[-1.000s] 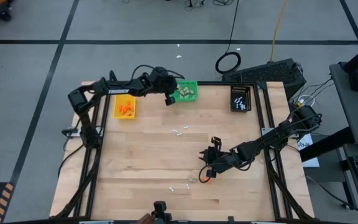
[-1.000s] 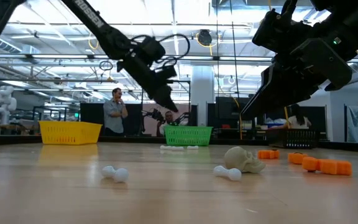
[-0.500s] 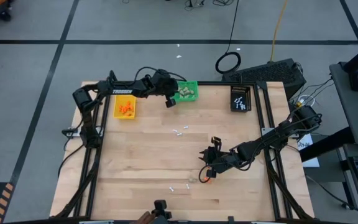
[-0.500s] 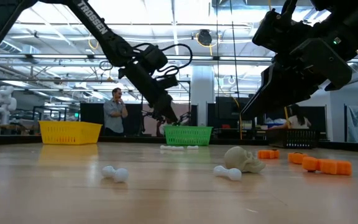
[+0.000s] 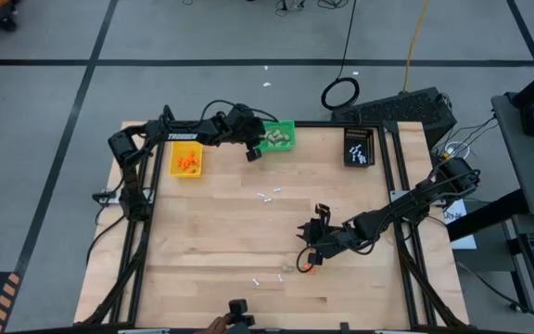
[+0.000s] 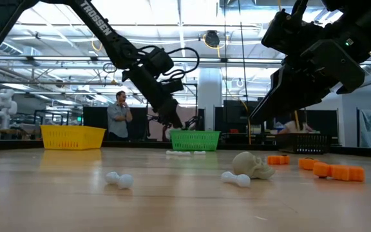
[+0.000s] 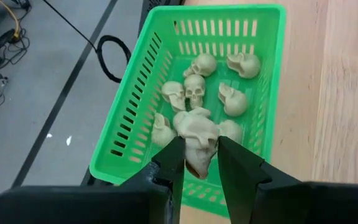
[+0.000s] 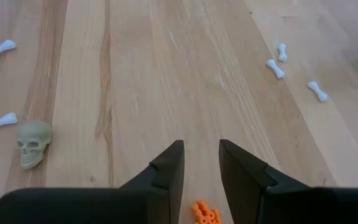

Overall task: Sort Halloween decoration
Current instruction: Put the gray skull toy into the green bin, then put the skeleton toy into the yellow bin

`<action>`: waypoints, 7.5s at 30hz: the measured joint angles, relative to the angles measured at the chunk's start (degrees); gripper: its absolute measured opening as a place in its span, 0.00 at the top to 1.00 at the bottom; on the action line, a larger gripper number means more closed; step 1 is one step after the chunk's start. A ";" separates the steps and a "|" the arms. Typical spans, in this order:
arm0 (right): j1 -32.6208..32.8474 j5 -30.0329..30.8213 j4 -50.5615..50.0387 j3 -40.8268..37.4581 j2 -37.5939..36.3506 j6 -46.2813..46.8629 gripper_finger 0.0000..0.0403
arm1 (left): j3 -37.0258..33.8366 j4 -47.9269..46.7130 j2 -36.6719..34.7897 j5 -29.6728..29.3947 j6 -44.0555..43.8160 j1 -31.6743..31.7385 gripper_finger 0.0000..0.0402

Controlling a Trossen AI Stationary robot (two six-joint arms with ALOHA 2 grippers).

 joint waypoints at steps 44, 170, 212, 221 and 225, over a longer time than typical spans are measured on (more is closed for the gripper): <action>-1.50 -12.35 -6.89 0.02 -1.49 0.65 0.78 | -15.73 -33.63 -47.95 -21.22 -26.63 -50.88 0.52; -2.93 -4.36 21.77 -0.07 -11.17 -29.93 0.95 | -25.03 -3.11 -34.49 -39.54 -29.52 -67.73 0.52; -2.54 -4.68 30.88 -0.07 -6.78 -43.99 0.95 | -25.03 -2.68 -34.47 -39.52 -29.52 -67.71 0.52; -1.86 -4.61 29.62 -0.07 -6.78 -57.66 0.95 | -25.03 -2.26 -34.47 -39.54 -29.43 -67.73 0.52; -1.86 -4.53 28.12 -0.07 -6.78 -63.26 0.95 | -25.03 -2.13 -34.47 -39.52 -29.42 -67.72 0.52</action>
